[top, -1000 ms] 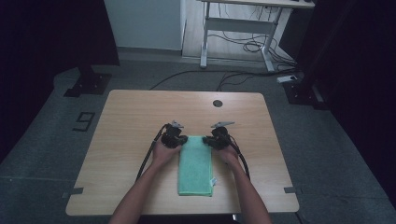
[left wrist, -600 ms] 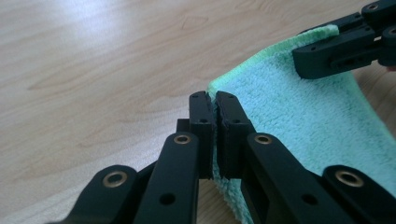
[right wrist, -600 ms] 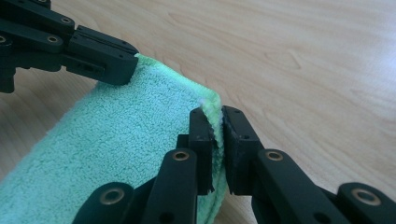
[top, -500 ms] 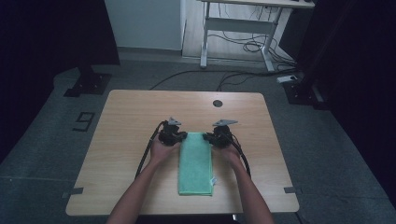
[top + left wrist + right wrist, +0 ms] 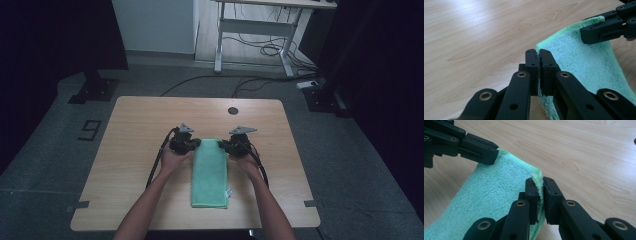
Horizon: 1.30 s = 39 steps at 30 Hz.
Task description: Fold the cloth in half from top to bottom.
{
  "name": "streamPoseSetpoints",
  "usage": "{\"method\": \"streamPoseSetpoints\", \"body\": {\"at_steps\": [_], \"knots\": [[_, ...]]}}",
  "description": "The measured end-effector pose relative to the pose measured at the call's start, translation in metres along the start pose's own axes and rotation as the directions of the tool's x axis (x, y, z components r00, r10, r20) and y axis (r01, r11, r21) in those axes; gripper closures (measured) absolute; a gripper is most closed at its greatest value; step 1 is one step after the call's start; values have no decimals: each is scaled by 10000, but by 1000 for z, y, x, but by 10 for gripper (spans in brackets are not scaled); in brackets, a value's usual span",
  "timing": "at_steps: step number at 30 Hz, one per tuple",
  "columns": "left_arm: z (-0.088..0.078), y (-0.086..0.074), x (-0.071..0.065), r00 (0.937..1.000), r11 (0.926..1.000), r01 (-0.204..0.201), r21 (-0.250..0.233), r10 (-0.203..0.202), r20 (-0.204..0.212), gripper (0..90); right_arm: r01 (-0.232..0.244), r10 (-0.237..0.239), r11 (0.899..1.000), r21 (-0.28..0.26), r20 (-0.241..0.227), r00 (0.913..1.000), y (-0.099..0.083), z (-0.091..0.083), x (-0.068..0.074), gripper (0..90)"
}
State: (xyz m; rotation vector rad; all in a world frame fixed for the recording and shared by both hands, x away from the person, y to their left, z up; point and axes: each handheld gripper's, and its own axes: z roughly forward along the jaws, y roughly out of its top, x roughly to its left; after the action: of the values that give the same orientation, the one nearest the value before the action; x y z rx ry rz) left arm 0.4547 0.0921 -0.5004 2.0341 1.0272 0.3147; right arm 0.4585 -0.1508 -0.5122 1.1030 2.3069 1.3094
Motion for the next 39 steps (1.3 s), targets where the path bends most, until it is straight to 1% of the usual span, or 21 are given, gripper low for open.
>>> {"method": "streamPoseSetpoints", "body": {"at_steps": [3, 5, 9, 14, 24, 31, 37, 39], "knots": [[-5, 5, 0, 10000, 10000, -73, -63, 73, -35, 864, 94, -94, 9997, -227, 33, 10000, 3, -3, 1, 824], [-10, 8, -2, 9999, 9997, -111, -221, 110, -38, 864, 120, -116, 9990, -429, 95, 9999, 5, -6, 2, 823], [-16, 9, -5, 9998, 9991, -219, -369, 217, -45, 864, 201, -199, 9976, -664, 41, 9998, 7, -12, 4, 822], [-22, 7, -8, 9994, 9985, -344, -435, 341, -93, 864, 272, -273, 9973, -688, -8, 9996, 7, -16, 8, 821], [-34, 3, -10, 9988, 9971, -476, -595, 471, -94, 863, 631, -643, 9943, -856, -113, 9979, 10, -25, 21, 818], [-39, 4, -13, 9984, 9962, -570, -655, 567, -64, 863, 660, -671, 9948, -769, -112, 9977, 10, -26, 22, 818], [-43, 2, -15, 9979, 9953, -649, -713, 645, -77, 863, 701, -719, 9943, -807, -193, 9972, 9, -29, 24, 817], [-44, 1, -15, 9976, 9949, -696, -725, 692, -80, 862, 745, -769, 9931, -902, -231, 9968, 8, -29, 25, 817]]}}
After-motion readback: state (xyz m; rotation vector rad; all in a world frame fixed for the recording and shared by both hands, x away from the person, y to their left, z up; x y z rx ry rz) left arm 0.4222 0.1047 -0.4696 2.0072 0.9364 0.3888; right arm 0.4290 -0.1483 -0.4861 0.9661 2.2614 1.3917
